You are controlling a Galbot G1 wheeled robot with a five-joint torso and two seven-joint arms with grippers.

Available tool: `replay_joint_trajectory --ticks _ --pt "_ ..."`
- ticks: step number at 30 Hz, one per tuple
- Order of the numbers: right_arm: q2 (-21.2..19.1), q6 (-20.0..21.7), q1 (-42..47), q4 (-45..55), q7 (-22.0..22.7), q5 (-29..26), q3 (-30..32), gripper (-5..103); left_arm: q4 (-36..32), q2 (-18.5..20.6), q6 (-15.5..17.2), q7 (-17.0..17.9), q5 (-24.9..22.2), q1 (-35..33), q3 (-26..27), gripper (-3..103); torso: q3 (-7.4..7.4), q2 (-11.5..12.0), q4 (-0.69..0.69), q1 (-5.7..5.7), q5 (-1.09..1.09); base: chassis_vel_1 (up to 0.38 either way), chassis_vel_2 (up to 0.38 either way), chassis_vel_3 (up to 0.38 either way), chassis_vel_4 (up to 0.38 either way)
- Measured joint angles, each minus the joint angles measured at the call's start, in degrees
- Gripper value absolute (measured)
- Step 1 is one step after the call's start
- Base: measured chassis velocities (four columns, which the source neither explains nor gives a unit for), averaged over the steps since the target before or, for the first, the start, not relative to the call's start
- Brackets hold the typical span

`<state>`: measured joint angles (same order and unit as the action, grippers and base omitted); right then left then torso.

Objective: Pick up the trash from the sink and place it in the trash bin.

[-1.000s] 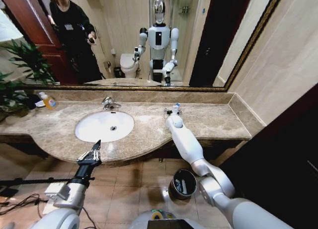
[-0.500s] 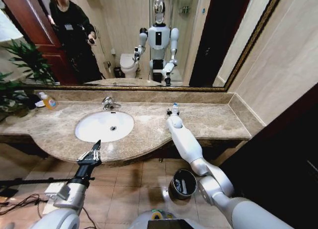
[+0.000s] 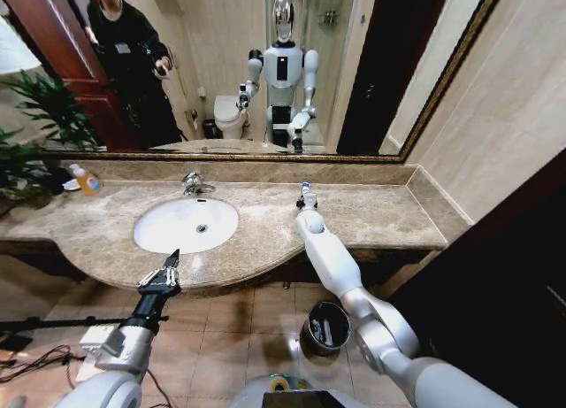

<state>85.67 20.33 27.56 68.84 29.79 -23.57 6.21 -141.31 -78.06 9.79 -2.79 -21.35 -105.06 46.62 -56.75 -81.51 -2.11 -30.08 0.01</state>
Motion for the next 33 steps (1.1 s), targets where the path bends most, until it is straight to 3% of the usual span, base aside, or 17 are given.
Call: replay_joint_trajectory --ticks 7,10,22,24,27,33 --pt "-5.5 0.2 5.2 13.0 0.6 -5.0 -1.7 25 0.0 0.0 0.0 0.0 0.0 0.0 0.0 0 0.0 0.0 0.0 0.0 0.0 0.0 0.0 0.0 0.0" --pt "-9.5 0.4 11.8 23.3 0.2 -6.5 -1.4 25 0.0 0.0 0.0 0.0 0.0 0.0 0.0 0 0.0 0.0 0.0 0.0 0.0 0.0 0.0 0.0 0.0" --pt "-18.9 0.9 35.1 47.1 -1.5 -7.5 5.6 25 0.0 0.0 0.0 0.0 0.0 0.0 0.0 0 0.01 0.0 0.0 0.01 0.0 0.0 0.0 0.0 0.0" --pt "-19.4 0.9 36.9 48.6 -1.7 -7.5 6.5 25 0.0 0.0 0.0 0.0 0.0 0.0 0.0 0 0.01 0.0 0.0 0.01 0.0 0.0 0.0 0.0 0.0" --pt "-20.8 0.5 46.7 55.0 -1.6 -7.4 10.2 25 0.0 0.0 0.0 0.0 0.0 0.0 0.0 0 0.01 0.0 0.01 0.0 0.0 0.0 0.0 0.0 0.0" --pt "-19.2 0.1 57.3 62.1 -1.5 -5.9 13.2 25 0.0 0.0 0.0 0.0 0.0 0.0 0.0 0 0.01 0.0 0.02 0.01 0.0 0.0 0.0 0.0 0.0"
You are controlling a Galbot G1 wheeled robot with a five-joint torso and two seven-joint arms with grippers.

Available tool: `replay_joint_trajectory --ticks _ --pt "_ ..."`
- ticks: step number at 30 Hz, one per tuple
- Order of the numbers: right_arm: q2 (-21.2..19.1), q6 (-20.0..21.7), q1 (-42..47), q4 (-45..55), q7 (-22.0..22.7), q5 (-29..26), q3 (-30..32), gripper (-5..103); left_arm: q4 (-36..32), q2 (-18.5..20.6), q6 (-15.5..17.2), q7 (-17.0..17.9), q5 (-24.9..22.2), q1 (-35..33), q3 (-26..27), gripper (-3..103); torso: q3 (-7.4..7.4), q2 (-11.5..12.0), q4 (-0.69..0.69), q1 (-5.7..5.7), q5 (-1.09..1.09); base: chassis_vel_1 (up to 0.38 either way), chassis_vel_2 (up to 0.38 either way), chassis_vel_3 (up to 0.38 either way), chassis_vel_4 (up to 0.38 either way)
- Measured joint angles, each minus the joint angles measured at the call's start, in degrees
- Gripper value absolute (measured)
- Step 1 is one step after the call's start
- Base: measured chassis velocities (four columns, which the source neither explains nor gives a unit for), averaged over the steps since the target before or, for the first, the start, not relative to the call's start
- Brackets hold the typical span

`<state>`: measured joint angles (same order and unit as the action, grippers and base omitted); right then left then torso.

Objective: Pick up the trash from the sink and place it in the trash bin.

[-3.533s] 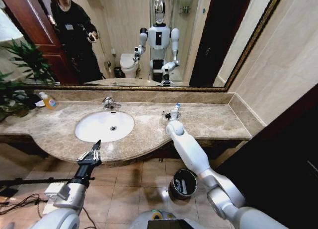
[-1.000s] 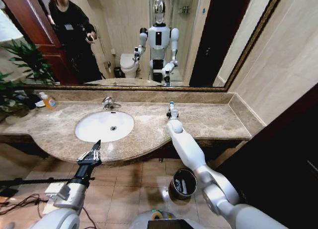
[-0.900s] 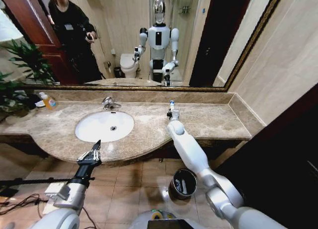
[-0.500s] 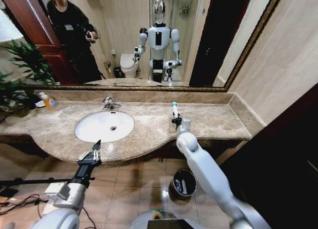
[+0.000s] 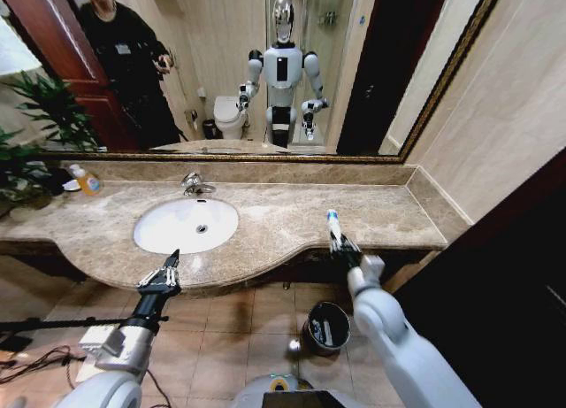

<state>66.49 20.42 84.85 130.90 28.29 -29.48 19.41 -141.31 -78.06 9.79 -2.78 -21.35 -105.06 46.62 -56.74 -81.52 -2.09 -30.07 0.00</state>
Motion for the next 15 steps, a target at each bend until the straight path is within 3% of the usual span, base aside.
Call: replay_joint_trajectory --ticks 5,10,15 --pt "1.2 -1.5 3.1 0.3 -0.7 3.6 -1.5 25 0.0 0.0 0.0 0.0 0.0 0.0 0.0 0 0.0 0.0 -0.05 -0.01 0.0 0.0 0.0 0.0 0.0" --pt "4.0 -6.1 9.3 -0.9 -1.0 9.6 -1.3 25 0.0 0.0 0.0 0.0 0.0 0.0 0.0 0 -0.01 0.0 0.0 -0.02 0.0 0.0 0.0 0.0 0.0" --pt "5.1 -7.4 10.3 -2.6 -0.9 11.4 -1.7 25 0.0 0.0 0.0 0.0 0.0 0.0 0.0 0 -0.01 0.0 -0.01 -0.01 0.0 0.0 0.0 0.0 0.0"
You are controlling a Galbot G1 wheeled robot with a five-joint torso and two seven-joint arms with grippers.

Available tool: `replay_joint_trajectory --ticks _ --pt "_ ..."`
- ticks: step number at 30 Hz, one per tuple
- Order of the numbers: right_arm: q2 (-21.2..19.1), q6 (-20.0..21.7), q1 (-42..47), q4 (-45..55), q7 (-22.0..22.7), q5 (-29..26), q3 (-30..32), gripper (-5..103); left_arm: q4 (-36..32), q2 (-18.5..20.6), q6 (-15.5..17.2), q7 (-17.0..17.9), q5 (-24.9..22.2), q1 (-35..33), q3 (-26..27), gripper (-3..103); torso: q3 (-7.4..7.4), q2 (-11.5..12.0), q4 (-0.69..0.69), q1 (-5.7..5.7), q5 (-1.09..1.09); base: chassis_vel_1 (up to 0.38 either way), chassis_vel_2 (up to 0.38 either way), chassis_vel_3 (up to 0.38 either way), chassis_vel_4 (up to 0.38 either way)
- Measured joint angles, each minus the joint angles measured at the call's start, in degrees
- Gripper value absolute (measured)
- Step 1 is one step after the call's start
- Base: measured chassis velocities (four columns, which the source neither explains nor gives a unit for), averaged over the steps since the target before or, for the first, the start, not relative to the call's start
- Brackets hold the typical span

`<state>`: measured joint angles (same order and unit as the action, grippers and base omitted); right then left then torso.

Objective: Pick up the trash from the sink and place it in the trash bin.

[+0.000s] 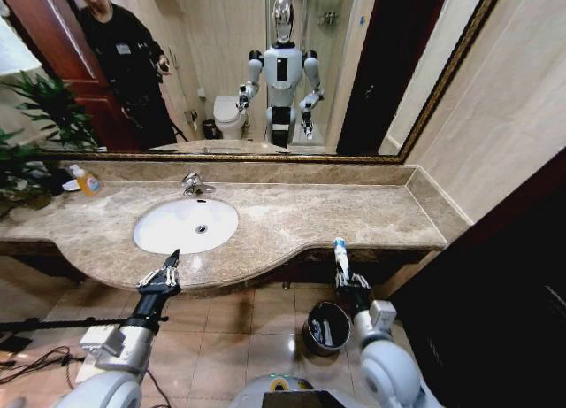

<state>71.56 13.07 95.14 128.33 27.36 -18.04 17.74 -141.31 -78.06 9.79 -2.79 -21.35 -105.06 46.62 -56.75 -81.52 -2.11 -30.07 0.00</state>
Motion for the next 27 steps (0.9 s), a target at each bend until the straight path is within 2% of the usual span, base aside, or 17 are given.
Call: replay_joint_trajectory --ticks 4,10,16,20,25,27 --pt "0.9 -1.6 -0.5 -3.6 0.1 1.6 -0.3 25 0.0 0.0 0.0 0.0 0.0 0.0 0.0 0 0.0 0.0 0.0 -0.01 0.0 0.0 0.0 0.0 0.0" --pt "1.6 -6.8 -0.6 -11.4 -0.1 4.0 -1.5 25 0.0 0.0 0.0 0.0 0.0 0.0 0.0 0 0.0 0.0 0.0 0.0 0.0 0.0 0.0 0.0 0.0" --pt "2.8 -9.4 -2.0 -17.6 -0.3 3.5 -2.2 25 0.0 0.0 0.0 0.0 0.0 0.0 0.0 0 -0.01 0.0 0.0 -0.01 0.0 0.0 0.0 0.0 0.0" --pt "4.0 -11.1 -3.2 -22.9 -2.7 2.8 -1.9 25 0.0 0.0 0.0 0.0 0.0 0.0 0.0 0 0.0 0.0 0.0 0.0 0.0 0.0 0.0 0.0 0.0" --pt "4.2 -16.2 -7.4 -34.5 -5.3 2.8 -2.7 25 0.0 0.0 0.0 0.0 0.0 0.0 0.0 0 -0.01 0.0 0.0 -0.01 0.0 0.0 0.0 0.0 0.0" --pt "4.5 -16.4 -7.9 -35.7 -5.9 2.6 -2.7 25 0.0 0.0 0.0 0.0 0.0 0.0 0.0 0 -0.01 0.0 -0.01 -0.01 0.0 0.0 0.0 0.0 0.0"
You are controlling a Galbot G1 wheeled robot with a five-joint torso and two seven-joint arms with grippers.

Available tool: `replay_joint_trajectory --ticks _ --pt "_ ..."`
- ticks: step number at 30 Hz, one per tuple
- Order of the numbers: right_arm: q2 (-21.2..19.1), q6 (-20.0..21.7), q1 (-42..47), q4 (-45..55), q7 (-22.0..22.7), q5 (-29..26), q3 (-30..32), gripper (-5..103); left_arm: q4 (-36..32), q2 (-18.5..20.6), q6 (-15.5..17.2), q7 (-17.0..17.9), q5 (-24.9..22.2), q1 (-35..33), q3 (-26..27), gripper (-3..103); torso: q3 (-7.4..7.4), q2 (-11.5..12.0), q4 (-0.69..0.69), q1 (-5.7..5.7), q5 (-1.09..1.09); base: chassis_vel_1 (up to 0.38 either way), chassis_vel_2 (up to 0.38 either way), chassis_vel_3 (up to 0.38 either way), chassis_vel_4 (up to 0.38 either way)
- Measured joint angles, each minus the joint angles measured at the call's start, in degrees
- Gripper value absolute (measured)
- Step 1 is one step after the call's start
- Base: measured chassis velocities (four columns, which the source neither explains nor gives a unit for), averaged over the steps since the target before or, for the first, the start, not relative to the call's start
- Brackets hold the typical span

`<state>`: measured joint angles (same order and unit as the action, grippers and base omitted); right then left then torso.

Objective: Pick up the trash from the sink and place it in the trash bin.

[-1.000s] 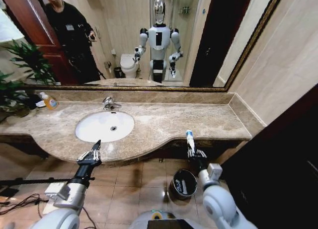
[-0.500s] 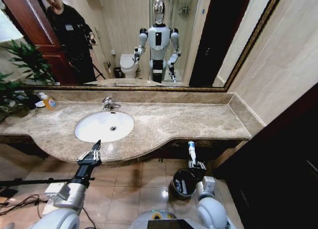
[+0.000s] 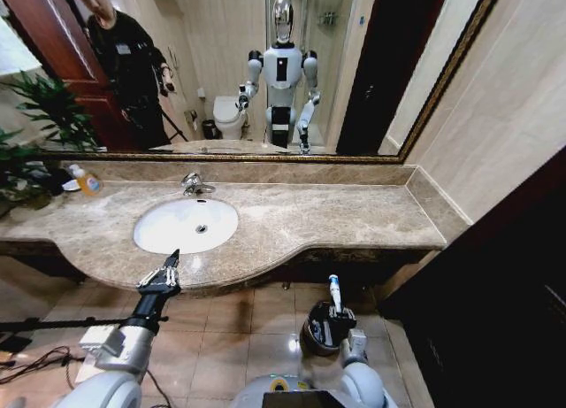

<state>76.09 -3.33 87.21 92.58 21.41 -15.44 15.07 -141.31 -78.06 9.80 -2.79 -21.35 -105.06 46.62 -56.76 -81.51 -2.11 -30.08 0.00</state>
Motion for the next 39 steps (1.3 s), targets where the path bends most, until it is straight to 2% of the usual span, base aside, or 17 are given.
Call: replay_joint_trajectory --ticks 4,8,15,23,24,25,27,28,29,31,35,36,38,39 --pt "1.7 0.8 -2.9 -5.5 -5.2 -3.0 1.0 25 0.0 0.0 0.0 0.0 0.0 0.0 0.0 0 0.0 0.0 0.0 0.01 0.0 0.0 0.0 0.0 0.0" --pt "2.0 1.7 -5.3 -9.2 -5.3 -4.7 0.9 25 0.0 0.0 0.0 0.0 0.0 0.0 0.0 0 0.0 0.0 0.0 0.0 0.0 0.0 0.0 0.0 0.0" --pt "3.1 3.6 -8.3 -14.5 -4.7 -4.0 0.9 25 0.0 0.0 0.0 0.0 0.0 0.0 0.0 0 0.0 0.0 0.0 0.0 0.0 0.0 0.0 0.0 0.0" --pt "4.7 3.1 -10.0 -19.2 -4.7 -2.0 1.0 25 0.0 0.0 0.0 0.0 0.0 0.0 0.0 0 0.0 0.0 0.0 0.0 0.0 0.0 0.0 0.0 0.0" --pt "4.7 3.0 -10.0 -19.5 -4.7 -1.9 1.0 22 0.0 0.0 0.0 0.0 0.0 0.0 0.0 0 0.0 0.0 0.0 0.0 0.0 0.0 0.0 0.0 0.0" --pt "4.7 2.7 -10.0 -19.9 -4.3 -1.5 1.0 25 0.0 0.0 0.0 0.0 0.0 0.0 0.0 0 0.0 0.0 0.01 0.0 0.0 0.0 0.0 0.0 0.0" --pt "4.9 2.5 -10.0 -20.4 -3.7 -1.0 1.0 25 0.0 0.0 0.0 0.0 0.0 0.0 0.0 0 0.0 0.0 0.01 0.0 0.0 0.0 0.0 0.0 0.0" --pt "5.1 2.1 -10.2 -20.8 -3.0 -0.6 1.0 36 0.0 0.0 0.0 0.0 0.0 0.0 0.0 0 0.0 0.0 0.01 0.0 0.0 0.0 0.0 0.0 0.0" --pt "5.1 1.7 -10.4 -21.3 -2.3 -0.3 1.0 41 0.0 0.0 0.0 0.0 0.0 0.0 0.0 0 0.0 0.0 0.0 0.0 0.0 0.0 0.0 0.0 0.0" --pt "5.2 1.5 -10.5 -21.6 -2.0 -0.2 1.0 41 0.0 0.0 0.0 0.0 0.0 0.0 0.0 0 0.0 0.0 0.0 0.0 0.0 0.0 0.0 0.0 0.0" --pt "5.5 0.5 -10.8 -22.6 -0.9 0.3 1.0 63 0.0 0.0 0.0 0.0 0.0 0.0 0.0 0 0.0 0.0 0.01 0.0 0.0 0.0 0.0 0.0 0.0" --pt "5.5 0.5 -10.8 -22.6 -0.9 0.3 1.0 63 0.0 0.0 0.0 0.0 0.0 0.0 0.0 0 0.0 0.0 0.01 0.0 0.0 0.0 0.0 0.0 0.0" --pt "5.7 0.1 -10.9 -22.7 -0.4 0.5 1.0 74 0.0 0.0 0.0 0.0 0.0 0.0 0.0 0 0.0 0.0 0.0 0.0 0.0 0.0 0.0 0.0 0.0" --pt "5.7 0.1 -10.9 -22.7 -0.4 0.5 1.0 74 0.0 0.0 0.0 0.0 0.0 0.0 0.0 0 0.0 0.0 0.0 0.0 0.0 0.0 0.0 0.0 0.0"
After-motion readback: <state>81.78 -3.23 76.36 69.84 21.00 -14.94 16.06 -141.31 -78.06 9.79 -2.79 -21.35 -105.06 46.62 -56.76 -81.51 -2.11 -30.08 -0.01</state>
